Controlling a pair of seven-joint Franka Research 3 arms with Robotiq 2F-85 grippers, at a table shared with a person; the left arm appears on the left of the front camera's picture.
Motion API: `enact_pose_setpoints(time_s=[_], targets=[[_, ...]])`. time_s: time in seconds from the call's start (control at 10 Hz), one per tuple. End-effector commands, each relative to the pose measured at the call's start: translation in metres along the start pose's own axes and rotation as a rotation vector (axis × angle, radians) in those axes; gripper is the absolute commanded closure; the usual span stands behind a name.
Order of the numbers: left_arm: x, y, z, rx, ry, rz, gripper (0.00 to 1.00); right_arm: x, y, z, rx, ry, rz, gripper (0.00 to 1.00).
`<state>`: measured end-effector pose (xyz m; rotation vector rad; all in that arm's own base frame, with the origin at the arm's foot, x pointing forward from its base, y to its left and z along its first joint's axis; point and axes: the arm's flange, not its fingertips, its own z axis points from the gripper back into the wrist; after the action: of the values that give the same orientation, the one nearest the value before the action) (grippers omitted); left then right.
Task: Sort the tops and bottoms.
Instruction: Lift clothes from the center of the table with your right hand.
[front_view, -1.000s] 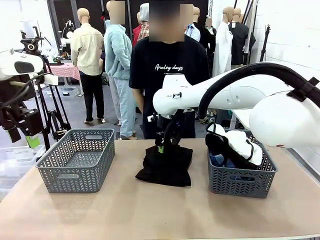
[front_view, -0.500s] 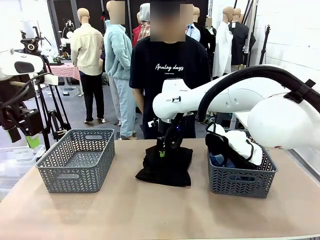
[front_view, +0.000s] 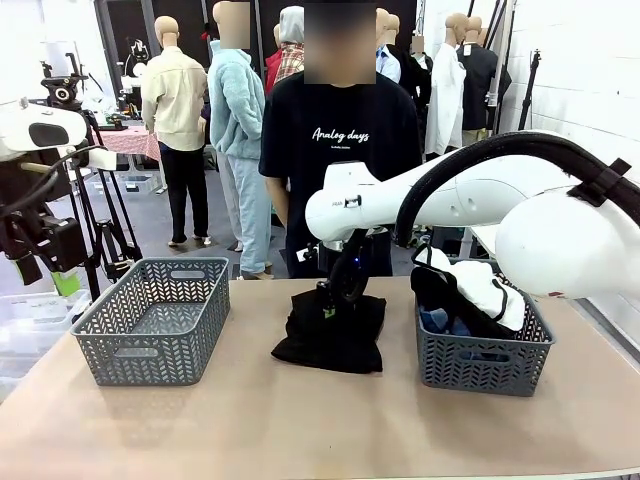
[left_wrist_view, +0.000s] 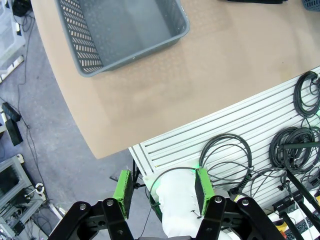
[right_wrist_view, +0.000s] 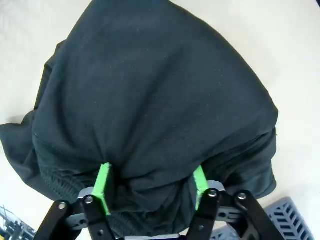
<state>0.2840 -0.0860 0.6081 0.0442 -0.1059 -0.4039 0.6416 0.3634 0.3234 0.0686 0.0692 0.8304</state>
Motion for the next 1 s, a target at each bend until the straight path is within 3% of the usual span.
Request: enact_pose_setpoints(time_s=[0.0, 0.2, 0.4, 0.6, 0.9], targets=[[-0.002, 0.001, 0.000, 0.007, -0.001, -0.010, 0.34, 0.002, -0.002, 0.002, -0.006, 0.032, 0.019, 0.67], [-0.002, 0.001, 0.000, 0.007, -0.001, -0.010, 0.34, 0.002, -0.002, 0.001, 0.007, 0.043, 0.015, 1.00], [-0.002, 0.001, 0.000, 0.007, -0.001, -0.010, 0.34, 0.002, -0.005, 0.003, 0.058, 0.039, 0.004, 1.00], [-0.002, 0.001, 0.000, 0.007, -0.001, -0.010, 0.34, 0.002, -0.005, 0.026, 0.093, -0.024, -0.017, 1.00], [-0.002, 0.001, 0.000, 0.007, -0.001, -0.010, 0.34, 0.000, 0.025, 0.131, -0.047, -0.240, 0.077, 1.00]])
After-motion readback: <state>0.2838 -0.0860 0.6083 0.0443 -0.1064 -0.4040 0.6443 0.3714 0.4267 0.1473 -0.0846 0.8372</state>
